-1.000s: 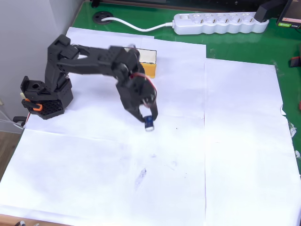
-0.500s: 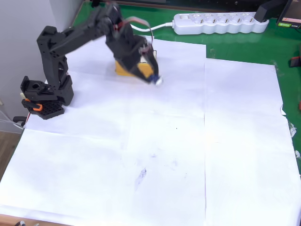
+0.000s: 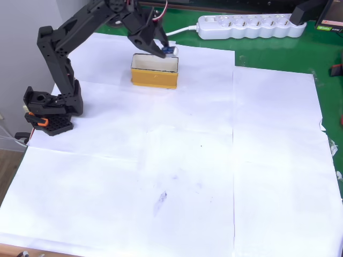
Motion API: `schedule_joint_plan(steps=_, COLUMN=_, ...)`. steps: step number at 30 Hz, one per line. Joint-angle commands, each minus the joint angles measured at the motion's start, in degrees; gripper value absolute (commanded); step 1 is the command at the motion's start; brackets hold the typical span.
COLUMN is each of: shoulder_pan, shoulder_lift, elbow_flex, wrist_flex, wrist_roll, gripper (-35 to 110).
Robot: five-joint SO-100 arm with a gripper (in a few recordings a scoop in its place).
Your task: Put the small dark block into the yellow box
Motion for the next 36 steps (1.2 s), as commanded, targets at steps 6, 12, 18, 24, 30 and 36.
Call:
schedule_joint_plan(steps=6, shoulder_pan=-8.17, shoulder_lift=-5.45, elbow_flex=-8.0, wrist_flex=-4.48, wrist_roll=-0.44, gripper=0)
schedule_joint_plan(steps=12, shoulder_pan=-11.34, shoulder_lift=-4.31, elbow_flex=-12.92, wrist_flex=-6.94, wrist_roll=-1.76, gripper=0)
schedule_joint_plan(steps=18, shoulder_pan=-12.74, shoulder_lift=0.26, elbow_flex=-16.0, wrist_flex=-14.33, wrist_roll=-4.22, gripper=0)
schedule_joint_plan(steps=24, shoulder_pan=-13.01, shoulder_lift=5.45, elbow_flex=-17.58, wrist_flex=-20.48, wrist_roll=-7.38, gripper=1)
schedule_joint_plan(steps=30, shoulder_pan=-13.01, shoulder_lift=8.44, elbow_flex=-17.58, wrist_flex=-19.25, wrist_roll=-7.12, gripper=14)
schedule_joint_plan(steps=36, shoulder_pan=-14.59, shoulder_lift=8.44, elbow_flex=-17.67, wrist_flex=-15.73, wrist_roll=-7.82, gripper=24)
